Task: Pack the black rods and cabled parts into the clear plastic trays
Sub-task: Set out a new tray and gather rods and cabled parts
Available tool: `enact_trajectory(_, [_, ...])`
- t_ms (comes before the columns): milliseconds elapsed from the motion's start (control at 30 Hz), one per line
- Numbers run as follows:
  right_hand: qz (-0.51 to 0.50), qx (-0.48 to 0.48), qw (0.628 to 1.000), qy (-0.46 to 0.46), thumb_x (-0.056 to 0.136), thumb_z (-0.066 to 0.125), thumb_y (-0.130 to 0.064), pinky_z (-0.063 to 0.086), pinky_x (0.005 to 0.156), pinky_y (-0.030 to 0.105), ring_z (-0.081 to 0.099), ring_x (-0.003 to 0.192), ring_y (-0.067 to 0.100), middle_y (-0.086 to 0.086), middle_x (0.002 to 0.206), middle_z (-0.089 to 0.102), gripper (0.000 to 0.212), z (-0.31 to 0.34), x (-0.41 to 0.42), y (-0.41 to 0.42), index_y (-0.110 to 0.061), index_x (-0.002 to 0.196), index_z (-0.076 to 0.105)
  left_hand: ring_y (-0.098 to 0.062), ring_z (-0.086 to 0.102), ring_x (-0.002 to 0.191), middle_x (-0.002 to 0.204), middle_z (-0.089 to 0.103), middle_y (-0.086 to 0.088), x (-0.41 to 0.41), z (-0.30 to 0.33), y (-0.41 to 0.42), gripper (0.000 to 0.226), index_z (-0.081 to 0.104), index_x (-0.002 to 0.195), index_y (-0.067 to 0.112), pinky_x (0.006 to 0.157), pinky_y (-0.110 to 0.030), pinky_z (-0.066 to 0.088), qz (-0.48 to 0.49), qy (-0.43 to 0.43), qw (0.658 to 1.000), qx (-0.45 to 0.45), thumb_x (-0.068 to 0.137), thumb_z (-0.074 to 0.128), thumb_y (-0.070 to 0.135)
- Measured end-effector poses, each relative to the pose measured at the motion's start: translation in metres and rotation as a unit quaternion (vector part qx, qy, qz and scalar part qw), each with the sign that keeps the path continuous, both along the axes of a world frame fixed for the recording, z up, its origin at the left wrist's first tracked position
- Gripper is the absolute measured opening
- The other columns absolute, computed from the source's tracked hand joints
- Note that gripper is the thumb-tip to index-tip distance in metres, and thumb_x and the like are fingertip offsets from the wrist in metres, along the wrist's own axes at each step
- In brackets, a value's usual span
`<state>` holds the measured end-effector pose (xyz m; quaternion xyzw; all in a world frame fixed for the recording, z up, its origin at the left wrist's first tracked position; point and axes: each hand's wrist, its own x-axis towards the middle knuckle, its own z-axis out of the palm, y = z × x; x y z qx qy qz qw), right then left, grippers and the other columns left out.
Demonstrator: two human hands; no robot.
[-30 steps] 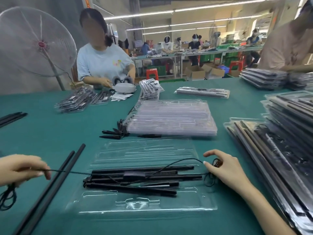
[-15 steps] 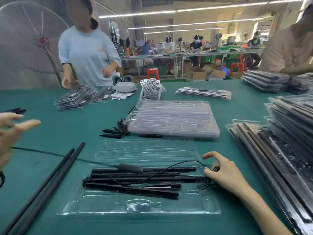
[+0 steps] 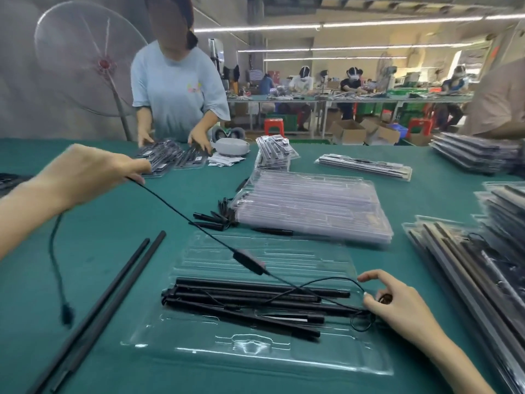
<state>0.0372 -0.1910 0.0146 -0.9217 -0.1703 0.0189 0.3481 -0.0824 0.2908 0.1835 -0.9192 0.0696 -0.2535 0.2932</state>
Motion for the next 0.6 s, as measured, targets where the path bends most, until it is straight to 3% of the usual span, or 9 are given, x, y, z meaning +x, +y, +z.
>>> enact_trajectory(67, [0.004,-0.004,1.000,-0.002,0.080,0.066,-0.025,0.047,0.067,0.032,0.047,0.053,0.013,0.000,0.057,0.057,0.024,0.000,-0.001,0.000,-0.046,0.088,0.056,-0.017,0.067,0.062,0.078,0.066,0.003,0.005,-0.002,-0.012,0.041,0.068,0.100,0.023,0.041,-0.026,0.044,-0.005,0.048,0.999,0.014,0.065,0.084,0.038])
enact_trajectory(100, [0.006,-0.005,1.000,-0.004,0.081,0.066,-0.025,0.046,0.067,0.031,0.046,0.053,0.013,-0.001,0.056,0.057,0.025,0.000,-0.002,0.001,-0.046,0.088,0.056,-0.013,0.067,0.077,0.089,0.065,0.010,0.011,-0.010,-0.006,0.046,0.062,0.108,0.030,0.055,-0.027,0.050,0.005,0.100,0.995,0.021,0.070,0.075,0.051])
enact_trajectory(133, [0.007,-0.004,1.000,-0.005,0.081,0.066,-0.024,0.046,0.065,0.031,0.046,0.052,0.013,-0.001,0.056,0.057,0.025,0.001,-0.002,0.001,-0.046,0.088,0.056,-0.005,0.063,0.089,0.098,0.062,0.016,0.009,-0.022,-0.006,0.050,0.054,0.114,0.037,0.072,-0.020,0.046,0.054,0.183,0.981,0.027,0.074,0.060,0.067])
enact_trajectory(167, [0.006,-0.004,1.000,-0.006,0.081,0.066,-0.024,0.046,0.065,0.030,0.047,0.052,0.012,-0.001,0.055,0.057,0.025,0.001,-0.001,0.001,-0.046,0.088,0.057,-0.002,0.058,0.096,0.103,0.061,0.019,0.003,-0.039,-0.007,0.059,0.049,0.117,0.040,0.079,-0.015,0.036,0.109,0.256,0.960,-0.012,0.072,0.047,0.079])
enact_trajectory(267, [0.007,-0.008,1.000,-0.003,0.082,0.066,-0.024,0.046,0.066,0.031,0.049,0.053,0.011,-0.006,0.055,0.058,0.024,0.003,0.000,0.001,-0.045,0.089,0.057,-0.003,0.053,0.106,0.110,0.059,0.020,-0.015,-0.069,-0.020,0.078,0.050,0.119,0.042,0.081,-0.017,0.029,0.240,0.393,0.881,-0.110,0.058,0.046,0.091])
enact_trajectory(333, [0.008,-0.012,1.000,-0.002,0.082,0.065,-0.024,0.047,0.066,0.030,0.050,0.052,0.009,-0.009,0.054,0.058,0.023,0.003,0.000,0.001,-0.045,0.090,0.058,0.003,0.046,0.113,0.116,0.050,0.024,-0.020,-0.082,-0.032,0.069,0.048,0.121,0.046,0.088,-0.019,0.029,0.210,0.382,0.889,-0.139,0.066,0.041,0.088])
enact_trajectory(433, [0.009,-0.014,1.000,0.000,0.083,0.065,-0.024,0.047,0.066,0.030,0.051,0.052,0.007,-0.011,0.056,0.059,0.024,0.002,0.000,0.001,-0.045,0.091,0.058,0.006,0.045,0.111,0.109,0.047,0.028,-0.020,-0.099,-0.078,0.039,0.050,0.118,0.047,0.089,-0.016,0.030,0.038,0.278,0.934,-0.221,0.088,0.036,0.068])
enact_trajectory(500, [0.009,-0.017,1.000,0.000,0.084,0.064,-0.026,0.047,0.066,0.029,0.050,0.053,0.005,-0.013,0.058,0.059,0.023,0.002,-0.001,0.002,-0.047,0.092,0.057,0.003,0.051,0.101,0.104,0.055,0.025,-0.017,-0.107,-0.122,0.024,0.056,0.114,0.043,0.084,-0.016,0.034,-0.053,0.245,0.929,-0.273,0.094,0.047,0.051])
enact_trajectory(600, [0.008,-0.023,1.000,-0.004,0.085,0.063,-0.027,0.047,0.065,0.029,0.050,0.052,0.005,-0.012,0.061,0.060,0.023,0.001,-0.002,0.002,-0.048,0.091,0.056,-0.003,0.060,0.084,0.093,0.063,0.020,-0.002,-0.126,-0.163,0.025,0.068,0.108,0.035,0.070,-0.018,0.047,-0.120,0.155,0.954,-0.226,0.083,0.071,0.034])
